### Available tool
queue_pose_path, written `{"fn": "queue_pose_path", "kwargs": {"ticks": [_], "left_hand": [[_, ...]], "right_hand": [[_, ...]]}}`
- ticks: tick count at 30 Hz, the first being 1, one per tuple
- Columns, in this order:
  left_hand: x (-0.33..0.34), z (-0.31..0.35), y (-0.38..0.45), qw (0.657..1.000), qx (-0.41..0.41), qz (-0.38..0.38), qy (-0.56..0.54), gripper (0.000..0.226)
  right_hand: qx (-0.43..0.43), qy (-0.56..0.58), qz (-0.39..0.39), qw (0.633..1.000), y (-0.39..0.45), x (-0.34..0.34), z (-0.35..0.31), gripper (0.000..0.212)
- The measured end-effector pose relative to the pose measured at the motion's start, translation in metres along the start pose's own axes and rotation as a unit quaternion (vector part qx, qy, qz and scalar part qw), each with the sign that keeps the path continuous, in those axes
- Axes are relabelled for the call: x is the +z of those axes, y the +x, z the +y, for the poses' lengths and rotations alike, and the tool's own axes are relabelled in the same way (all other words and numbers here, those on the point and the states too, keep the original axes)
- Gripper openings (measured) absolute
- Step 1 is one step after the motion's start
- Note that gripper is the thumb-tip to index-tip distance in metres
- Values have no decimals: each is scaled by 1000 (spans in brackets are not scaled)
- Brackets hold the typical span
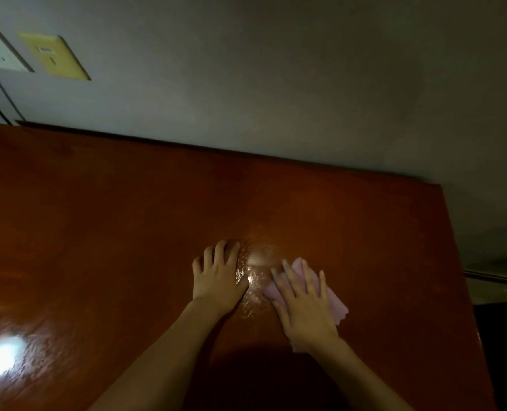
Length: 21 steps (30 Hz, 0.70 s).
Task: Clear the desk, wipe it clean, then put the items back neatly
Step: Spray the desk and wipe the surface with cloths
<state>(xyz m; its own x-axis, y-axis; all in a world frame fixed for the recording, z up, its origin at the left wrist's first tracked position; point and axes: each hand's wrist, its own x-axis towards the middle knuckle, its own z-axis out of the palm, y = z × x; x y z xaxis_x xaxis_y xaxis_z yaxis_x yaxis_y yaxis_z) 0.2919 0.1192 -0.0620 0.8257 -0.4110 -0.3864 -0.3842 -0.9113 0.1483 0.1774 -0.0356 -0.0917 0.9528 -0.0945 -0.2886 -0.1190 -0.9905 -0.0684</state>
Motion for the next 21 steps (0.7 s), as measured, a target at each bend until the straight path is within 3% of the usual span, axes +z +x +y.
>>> {"fn": "queue_pose_path", "kwargs": {"ticks": [4, 8, 15, 18, 21], "left_hand": [[-2, 6, 10, 1000, 1, 12, 2, 72], [-3, 2, 14, 1000, 13, 18, 0, 69], [-7, -2, 27, 1000, 2, 20, -1, 67], [-12, 4, 34, 1000, -12, 10, -6, 70], [-15, 7, 42, 1000, -13, 7, -3, 72]], "right_hand": [[93, 13, 8, 996, 38, -17, 38, 67], [167, 60, 27, 984, 99, -37, 34, 61], [23, 36, 11, 999, 111, -30, -12, 65], [20, 27, -10, 999, 87, -22, 2, 61], [36, 30, -32, 998, 84, -30, 32, 73]]}}
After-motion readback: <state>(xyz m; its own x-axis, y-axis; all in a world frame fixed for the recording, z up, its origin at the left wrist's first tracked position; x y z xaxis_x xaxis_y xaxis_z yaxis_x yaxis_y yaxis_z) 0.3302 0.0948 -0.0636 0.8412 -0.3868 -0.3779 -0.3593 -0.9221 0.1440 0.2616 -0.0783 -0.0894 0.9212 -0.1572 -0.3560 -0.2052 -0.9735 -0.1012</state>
